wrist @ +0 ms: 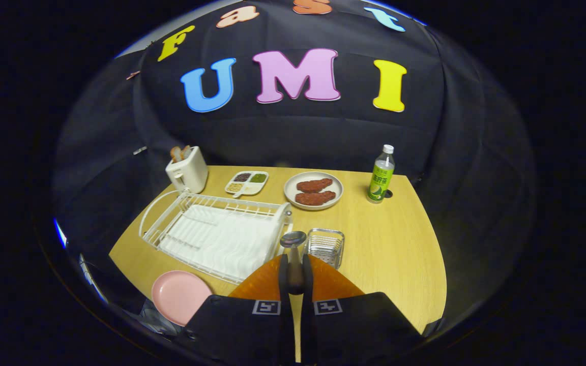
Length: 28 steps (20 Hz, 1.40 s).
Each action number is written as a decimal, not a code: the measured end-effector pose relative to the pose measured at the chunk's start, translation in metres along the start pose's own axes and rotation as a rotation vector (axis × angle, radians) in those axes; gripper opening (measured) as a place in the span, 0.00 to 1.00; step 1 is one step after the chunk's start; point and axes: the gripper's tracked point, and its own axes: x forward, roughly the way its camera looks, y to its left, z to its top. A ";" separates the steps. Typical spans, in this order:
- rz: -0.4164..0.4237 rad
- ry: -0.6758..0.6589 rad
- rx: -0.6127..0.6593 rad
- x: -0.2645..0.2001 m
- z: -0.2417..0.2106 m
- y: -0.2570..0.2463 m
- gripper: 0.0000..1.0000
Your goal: Take the plate from the dish rack, then take the spoon from the basket and place it into the plate.
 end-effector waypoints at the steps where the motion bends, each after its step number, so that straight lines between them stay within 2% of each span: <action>1: 0.048 -0.007 -0.004 -0.007 0.001 0.020 0.09; 7: 0.330 0.056 -0.020 -0.029 -0.050 0.147 0.09; 10: 0.412 0.117 -0.062 -0.025 -0.087 0.184 0.09; 13: 0.439 0.174 -0.118 -0.007 -0.127 0.203 0.09; 16: 0.475 0.214 -0.103 0.010 -0.155 0.220 0.09; 20: 0.496 0.249 -0.099 0.025 -0.177 0.224 0.09; 24: 0.554 0.258 -0.107 0.027 -0.178 0.220 0.09; 28: 0.555 0.322 -0.159 0.040 -0.200 0.208 0.14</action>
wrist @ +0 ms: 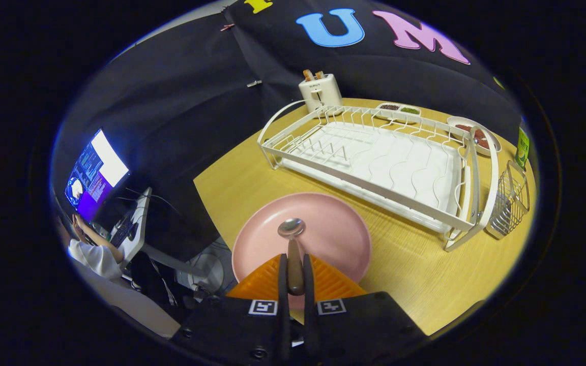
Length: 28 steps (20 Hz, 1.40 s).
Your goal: Take the plate from the dish rack, then take the spoon from the basket and place it into the plate.
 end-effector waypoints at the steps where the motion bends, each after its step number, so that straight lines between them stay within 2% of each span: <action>1: -0.004 0.016 -0.004 0.003 -0.006 -0.004 0.15; 10: -0.064 0.063 -0.003 0.005 -0.021 -0.030 0.24; 13: -0.082 0.052 0.006 -0.001 -0.017 -0.034 0.42; 16: -0.097 0.037 0.003 -0.011 -0.012 -0.032 0.54; 17: -0.104 0.026 0.003 -0.015 -0.008 -0.031 0.63; 20: -0.128 -0.007 -0.007 -0.029 0.005 -0.028 0.72; 21: -0.140 -0.021 -0.006 -0.034 0.012 -0.028 0.86; 22: -0.147 -0.042 0.001 -0.041 0.020 -0.026 0.92; 25: -0.194 -0.115 0.023 -0.063 0.051 -0.030 0.97; 28: -0.248 -0.221 0.032 -0.091 0.092 -0.036 0.97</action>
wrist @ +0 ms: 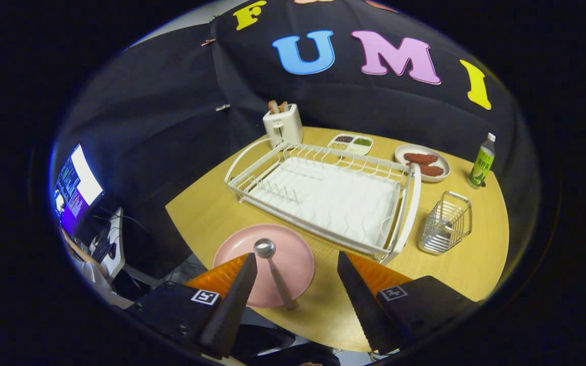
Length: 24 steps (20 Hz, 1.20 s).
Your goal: Take the plate from the dish rack, then take the spoon from the basket and place it into the plate.
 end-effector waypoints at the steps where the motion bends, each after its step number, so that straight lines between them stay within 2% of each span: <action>1: -0.015 -0.034 0.012 -0.007 0.016 -0.004 0.98; 7: -0.128 -0.234 0.055 -0.049 0.098 -0.038 0.99; 12: -0.260 -0.375 0.050 -0.095 0.134 -0.067 0.98; 18: -0.322 -0.434 0.036 -0.123 0.140 -0.085 0.98; 24: -0.314 -0.409 0.065 -0.121 0.134 -0.090 0.98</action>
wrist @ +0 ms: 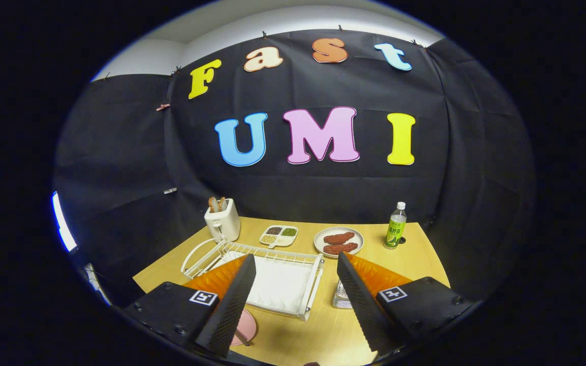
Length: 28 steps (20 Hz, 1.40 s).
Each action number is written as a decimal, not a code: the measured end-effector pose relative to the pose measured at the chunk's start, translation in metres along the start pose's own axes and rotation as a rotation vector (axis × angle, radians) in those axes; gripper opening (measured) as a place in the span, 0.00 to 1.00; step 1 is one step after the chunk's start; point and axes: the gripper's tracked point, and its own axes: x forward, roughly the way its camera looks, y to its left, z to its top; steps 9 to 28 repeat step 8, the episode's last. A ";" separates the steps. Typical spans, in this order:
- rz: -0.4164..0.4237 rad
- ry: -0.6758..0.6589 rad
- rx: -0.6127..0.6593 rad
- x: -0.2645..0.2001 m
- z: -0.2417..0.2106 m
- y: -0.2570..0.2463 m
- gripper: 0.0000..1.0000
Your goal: Take the plate from the dish rack, then take the spoon from the basket and place it into the plate.
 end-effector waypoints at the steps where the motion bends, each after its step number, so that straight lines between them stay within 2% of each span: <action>1: 0.006 0.001 0.003 0.000 0.000 0.002 0.99; 8: 0.033 0.027 -0.008 -0.004 -0.009 0.003 0.99; 28: 0.033 0.027 -0.008 -0.004 -0.009 0.003 0.99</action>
